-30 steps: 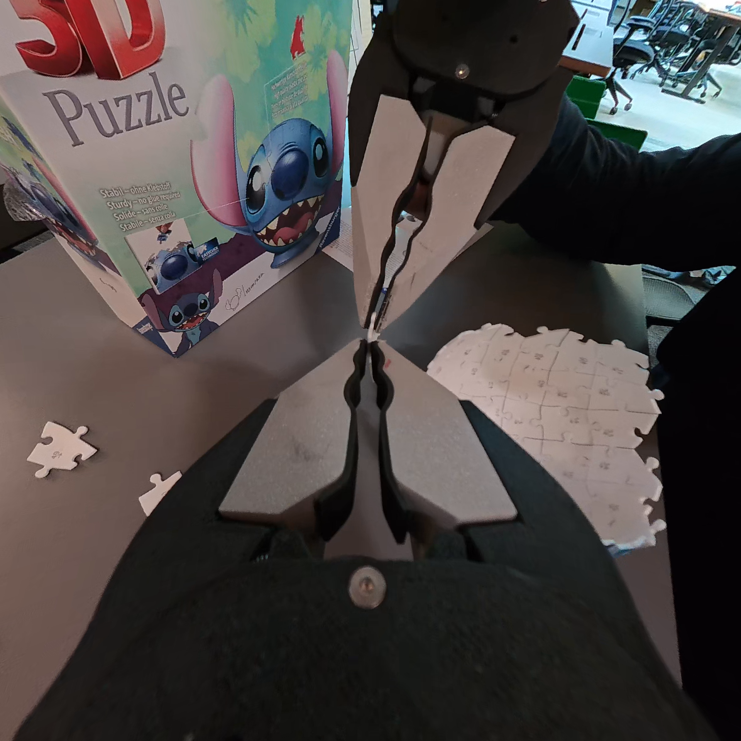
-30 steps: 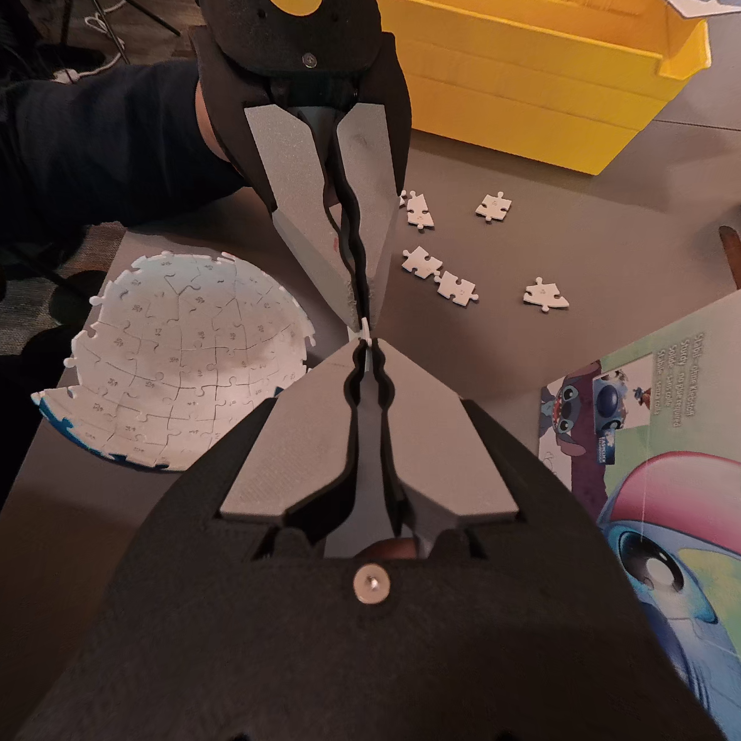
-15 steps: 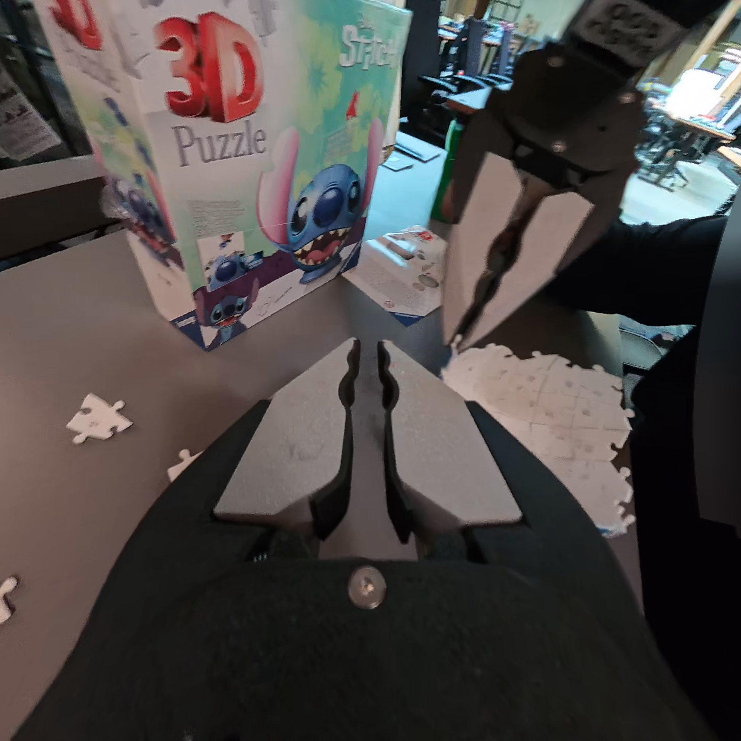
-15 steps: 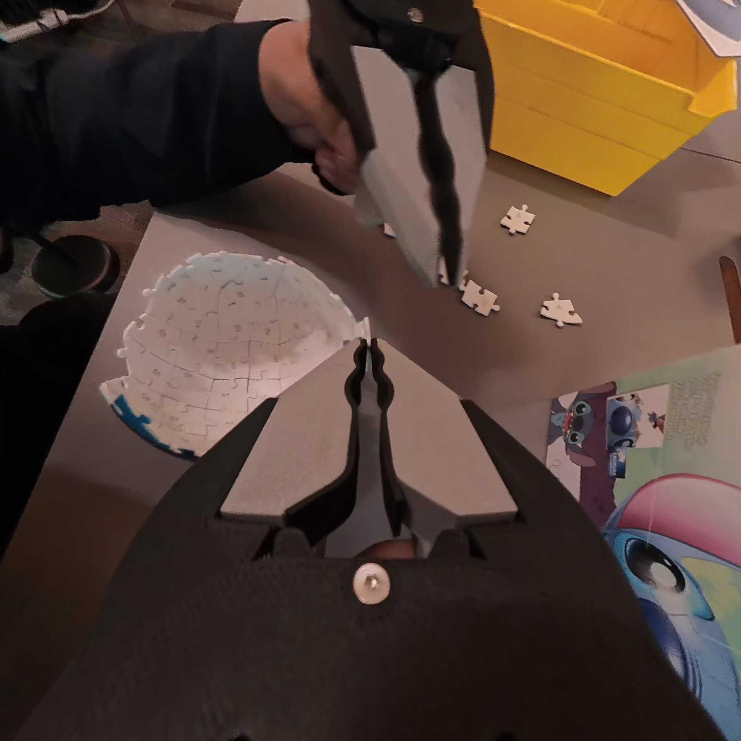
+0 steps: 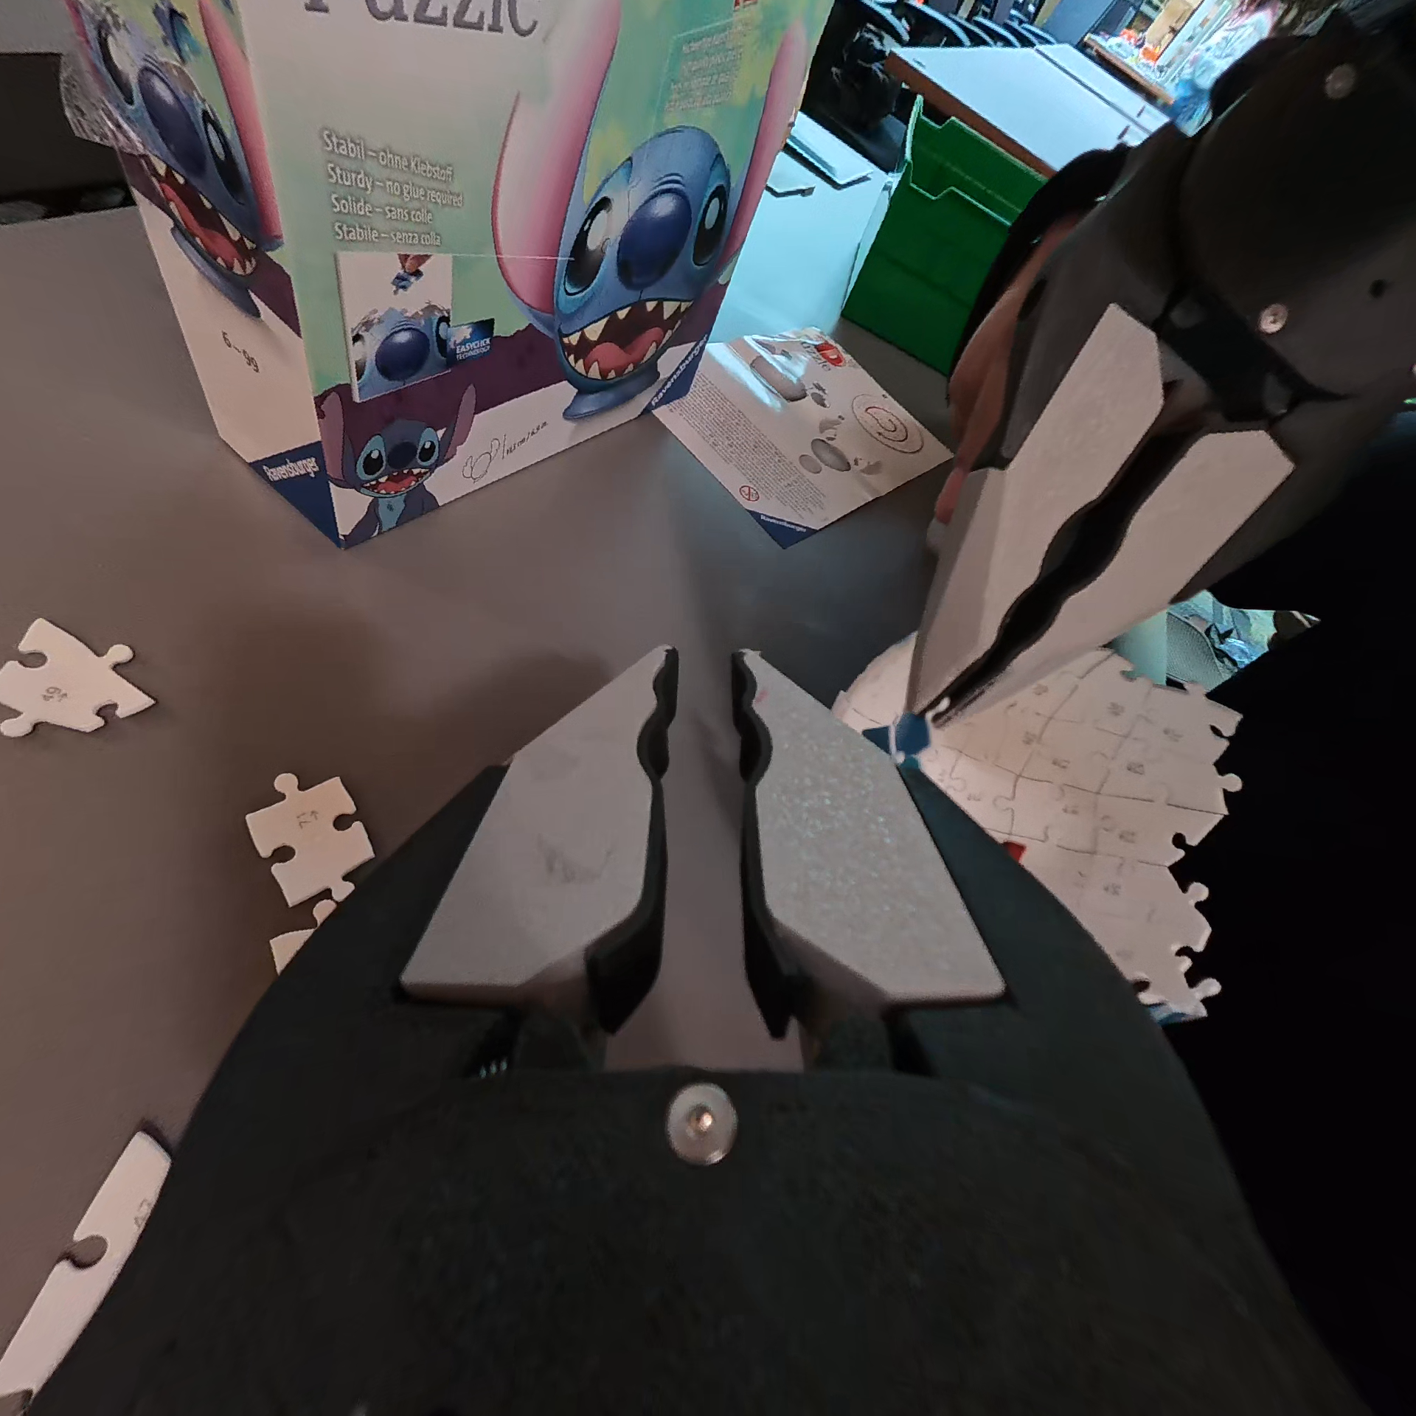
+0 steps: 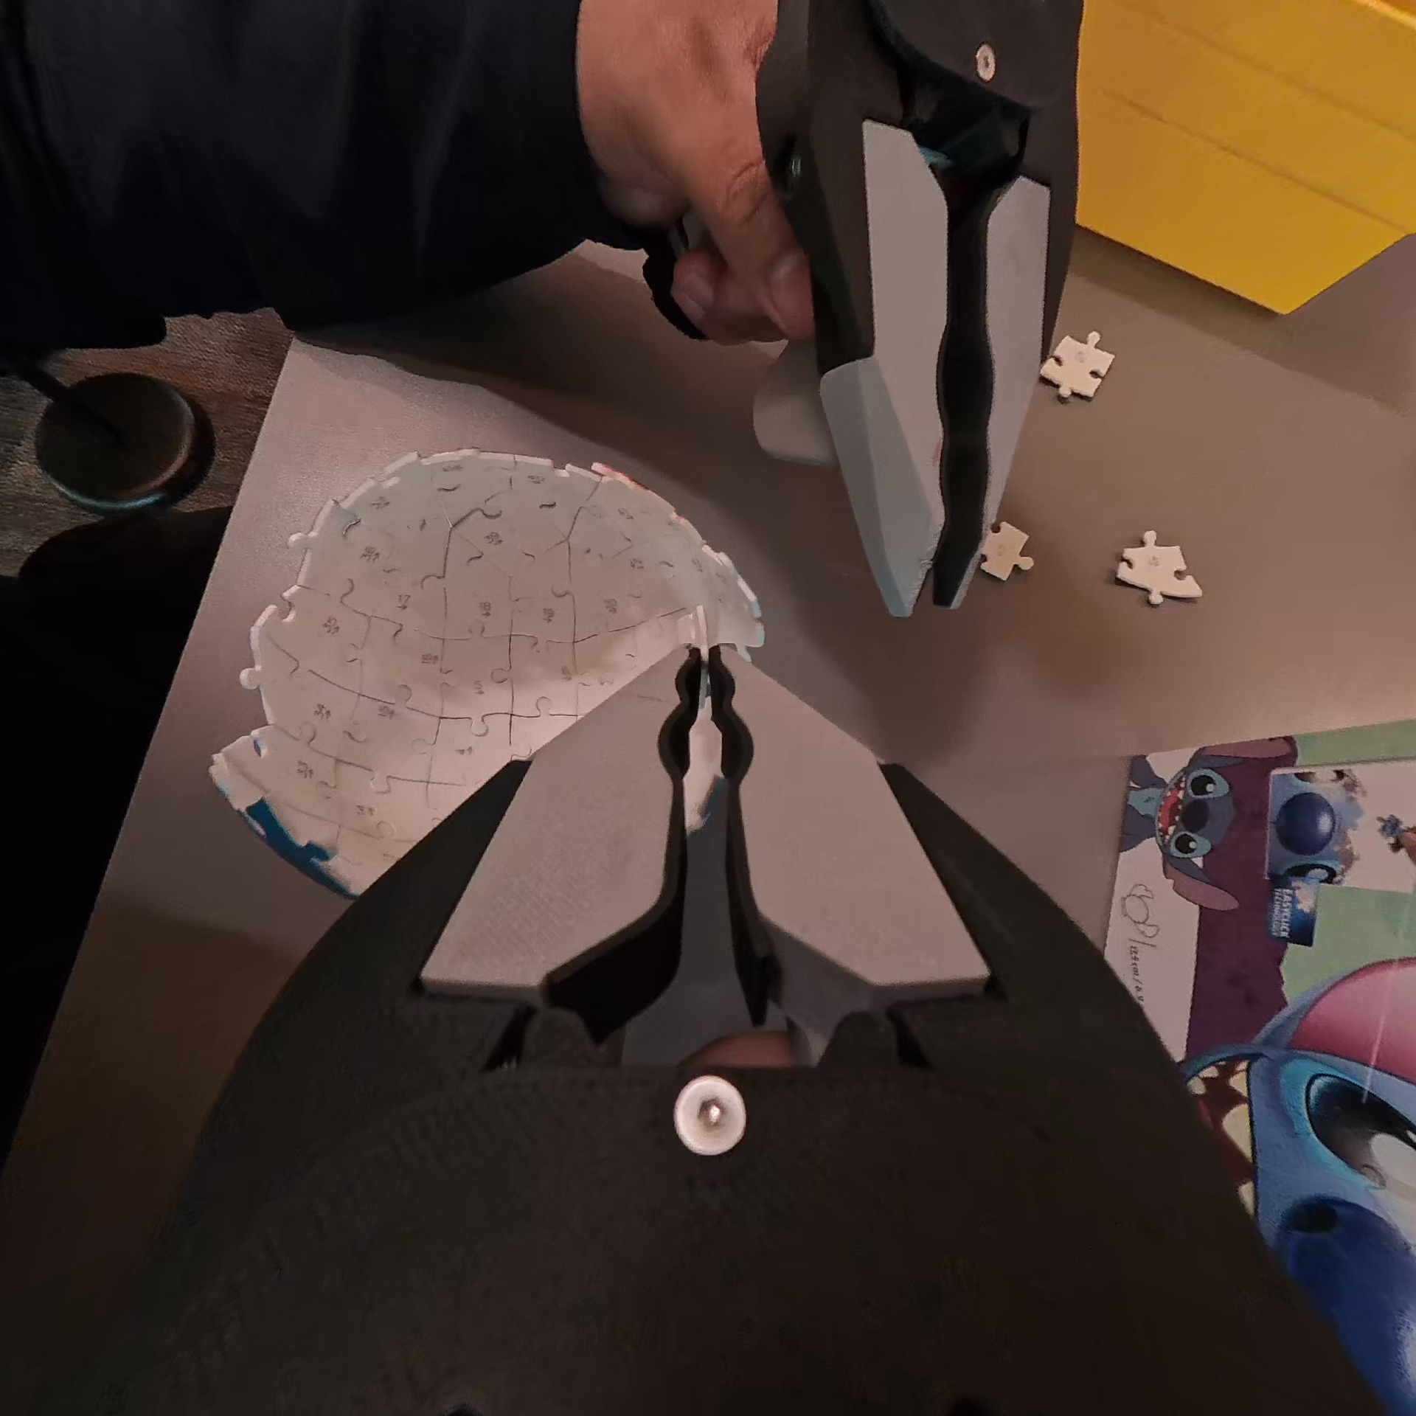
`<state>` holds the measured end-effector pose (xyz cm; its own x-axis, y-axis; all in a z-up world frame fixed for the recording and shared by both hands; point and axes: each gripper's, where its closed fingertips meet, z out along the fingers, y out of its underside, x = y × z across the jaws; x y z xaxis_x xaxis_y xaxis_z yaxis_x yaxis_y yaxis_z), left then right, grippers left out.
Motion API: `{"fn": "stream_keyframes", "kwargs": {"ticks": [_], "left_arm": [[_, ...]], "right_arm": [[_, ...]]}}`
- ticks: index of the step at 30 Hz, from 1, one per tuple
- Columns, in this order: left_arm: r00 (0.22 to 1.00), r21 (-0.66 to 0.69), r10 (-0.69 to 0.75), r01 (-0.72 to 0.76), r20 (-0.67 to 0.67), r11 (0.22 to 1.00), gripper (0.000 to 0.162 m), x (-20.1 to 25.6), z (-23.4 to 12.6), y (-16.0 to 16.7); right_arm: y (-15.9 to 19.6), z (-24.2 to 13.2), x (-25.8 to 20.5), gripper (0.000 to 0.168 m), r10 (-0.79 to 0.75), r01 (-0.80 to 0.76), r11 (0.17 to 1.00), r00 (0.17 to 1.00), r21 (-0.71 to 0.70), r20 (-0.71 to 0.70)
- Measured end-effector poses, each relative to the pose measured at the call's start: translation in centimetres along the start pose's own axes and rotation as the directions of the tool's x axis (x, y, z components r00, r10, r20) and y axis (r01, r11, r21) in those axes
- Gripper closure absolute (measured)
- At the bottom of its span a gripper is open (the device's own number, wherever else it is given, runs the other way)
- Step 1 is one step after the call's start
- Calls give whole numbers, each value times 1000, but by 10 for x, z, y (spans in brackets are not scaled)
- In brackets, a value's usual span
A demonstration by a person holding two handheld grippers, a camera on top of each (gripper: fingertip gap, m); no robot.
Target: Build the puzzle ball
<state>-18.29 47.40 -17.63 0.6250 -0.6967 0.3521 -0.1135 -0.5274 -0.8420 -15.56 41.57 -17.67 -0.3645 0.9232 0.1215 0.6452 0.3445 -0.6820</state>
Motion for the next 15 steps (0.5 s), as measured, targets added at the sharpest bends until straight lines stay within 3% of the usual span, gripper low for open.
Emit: {"fn": "stream_keyframes", "kwargs": {"ticks": [15], "left_arm": [[1000, -1, -1, 1, -18, 1000, 148, 3, 0, 0]], "right_arm": [[5, 5, 3, 168, -1, 0, 1000, 1000, -22, -26]]}}
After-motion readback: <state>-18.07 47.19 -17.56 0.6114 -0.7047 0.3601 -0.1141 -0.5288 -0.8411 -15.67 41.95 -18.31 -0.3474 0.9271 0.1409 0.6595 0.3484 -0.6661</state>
